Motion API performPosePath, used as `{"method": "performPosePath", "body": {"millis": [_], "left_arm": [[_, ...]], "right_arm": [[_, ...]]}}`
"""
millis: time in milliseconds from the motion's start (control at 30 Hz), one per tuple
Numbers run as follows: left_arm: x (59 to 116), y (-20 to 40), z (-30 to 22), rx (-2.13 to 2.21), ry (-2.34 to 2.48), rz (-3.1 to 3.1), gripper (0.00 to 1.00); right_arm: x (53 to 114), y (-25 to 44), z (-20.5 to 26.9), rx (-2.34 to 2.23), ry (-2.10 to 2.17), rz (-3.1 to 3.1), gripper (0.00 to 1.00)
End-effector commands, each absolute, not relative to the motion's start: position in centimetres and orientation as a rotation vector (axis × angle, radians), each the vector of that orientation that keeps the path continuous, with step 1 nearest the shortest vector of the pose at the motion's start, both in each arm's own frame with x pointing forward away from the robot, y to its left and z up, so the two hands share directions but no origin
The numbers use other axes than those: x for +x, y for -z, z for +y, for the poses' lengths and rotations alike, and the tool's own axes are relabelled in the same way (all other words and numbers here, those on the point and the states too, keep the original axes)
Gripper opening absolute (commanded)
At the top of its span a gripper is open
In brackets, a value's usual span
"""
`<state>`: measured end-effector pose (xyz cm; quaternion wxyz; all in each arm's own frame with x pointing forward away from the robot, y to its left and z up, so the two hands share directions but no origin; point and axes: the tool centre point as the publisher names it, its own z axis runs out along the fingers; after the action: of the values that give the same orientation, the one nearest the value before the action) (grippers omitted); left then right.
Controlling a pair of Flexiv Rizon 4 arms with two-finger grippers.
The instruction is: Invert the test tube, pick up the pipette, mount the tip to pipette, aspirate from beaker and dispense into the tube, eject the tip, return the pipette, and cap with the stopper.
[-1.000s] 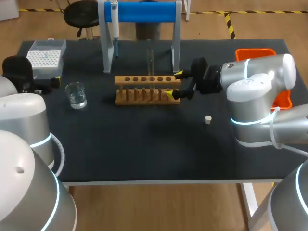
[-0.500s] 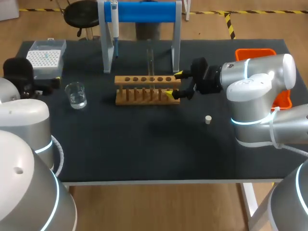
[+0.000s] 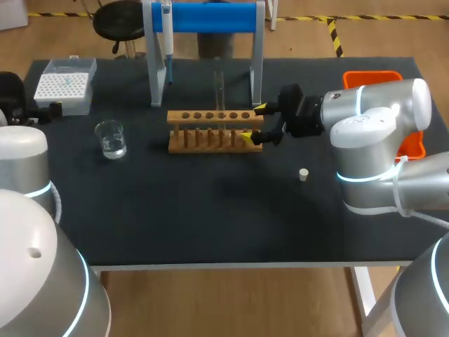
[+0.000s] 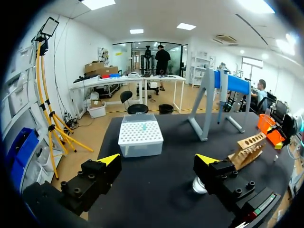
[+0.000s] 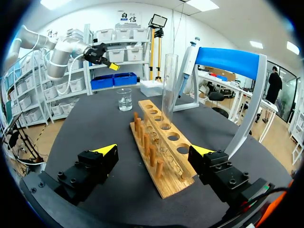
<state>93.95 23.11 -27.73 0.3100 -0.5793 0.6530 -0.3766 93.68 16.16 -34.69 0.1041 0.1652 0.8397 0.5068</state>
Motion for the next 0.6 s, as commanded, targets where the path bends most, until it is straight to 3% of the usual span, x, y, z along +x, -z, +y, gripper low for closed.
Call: {"method": "performPosePath", "body": {"millis": [33,600], "left_arm": [[96.4,28.6,23.8,-1.531,0.997,1.725,1.0],[101.3,29.6,25.5,-1.483,0.948,1.697,1.0]], "right_arm": [[93.6,34.8,16.2,0.488,-1.494,2.473,1.0],[93.6,34.8,16.2,0.488,-1.494,2.473,1.0]]}}
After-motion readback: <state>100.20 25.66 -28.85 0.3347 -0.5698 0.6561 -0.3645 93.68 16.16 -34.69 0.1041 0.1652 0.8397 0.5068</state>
